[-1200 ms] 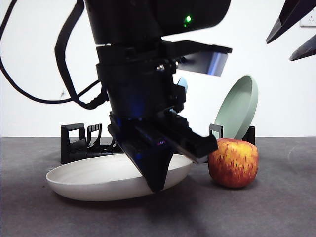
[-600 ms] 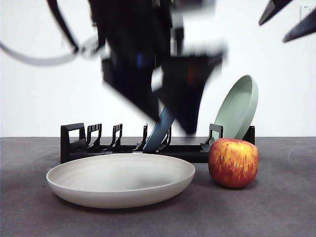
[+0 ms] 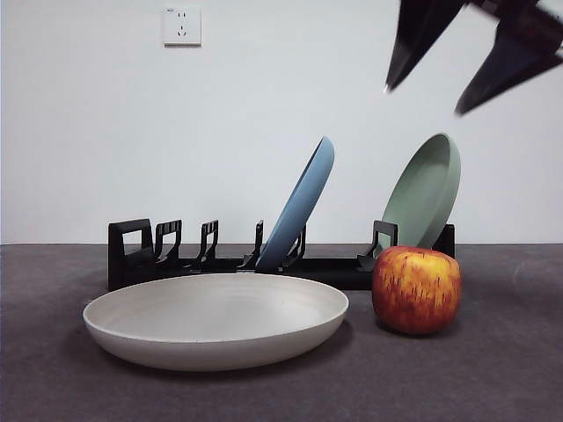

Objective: Take the yellow plate from the plate rack,put the plate on the table,take the apple from the table,put the apple in the plate

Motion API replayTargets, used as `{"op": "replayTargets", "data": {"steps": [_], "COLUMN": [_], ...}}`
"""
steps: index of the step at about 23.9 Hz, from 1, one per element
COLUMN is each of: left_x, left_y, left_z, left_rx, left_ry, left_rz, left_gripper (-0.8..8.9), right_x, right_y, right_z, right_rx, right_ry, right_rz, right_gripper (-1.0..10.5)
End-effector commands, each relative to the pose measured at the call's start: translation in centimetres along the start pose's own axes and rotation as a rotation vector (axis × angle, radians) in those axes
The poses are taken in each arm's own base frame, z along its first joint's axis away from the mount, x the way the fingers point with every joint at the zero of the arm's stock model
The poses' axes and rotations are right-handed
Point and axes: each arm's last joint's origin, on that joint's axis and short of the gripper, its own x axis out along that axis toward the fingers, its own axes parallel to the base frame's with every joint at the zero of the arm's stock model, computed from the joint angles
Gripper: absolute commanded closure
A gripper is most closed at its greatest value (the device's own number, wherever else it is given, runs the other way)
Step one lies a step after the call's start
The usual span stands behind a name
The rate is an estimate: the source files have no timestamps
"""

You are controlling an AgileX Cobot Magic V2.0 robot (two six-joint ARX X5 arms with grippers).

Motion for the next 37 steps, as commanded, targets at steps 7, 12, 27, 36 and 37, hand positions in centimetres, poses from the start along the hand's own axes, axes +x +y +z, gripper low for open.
{"op": "replayTargets", "data": {"steps": [7,12,27,36,37], "left_x": [-3.3,-3.3,-3.2,-3.2,-3.2], "left_y": [3.3,3.3,3.2,3.2,3.2], "left_z": [1.3,1.2,0.8,0.6,0.5], "left_rx": [0.032,0.042,0.078,0.095,0.1], "left_ry": [-0.068,-0.058,-0.021,-0.004,0.002], "left_rz": [0.193,0.192,0.187,0.184,0.183], "left_gripper": [4.99,4.99,4.99,5.0,5.0], "right_x": [8.8,13.2,9.6,7.1,7.4], "right_y": [0.3,-0.1,1.0,7.4,8.1], "right_z": [-1.8,-3.6,-0.6,4.6,4.8], "right_rx": [-0.012,0.001,-0.013,-0.135,-0.15], "right_ry": [0.3,0.448,0.285,0.065,0.064], "right_rz": [0.013,0.009,0.025,0.154,0.168], "right_gripper": [5.0,5.0,9.6,9.6,9.6]}}
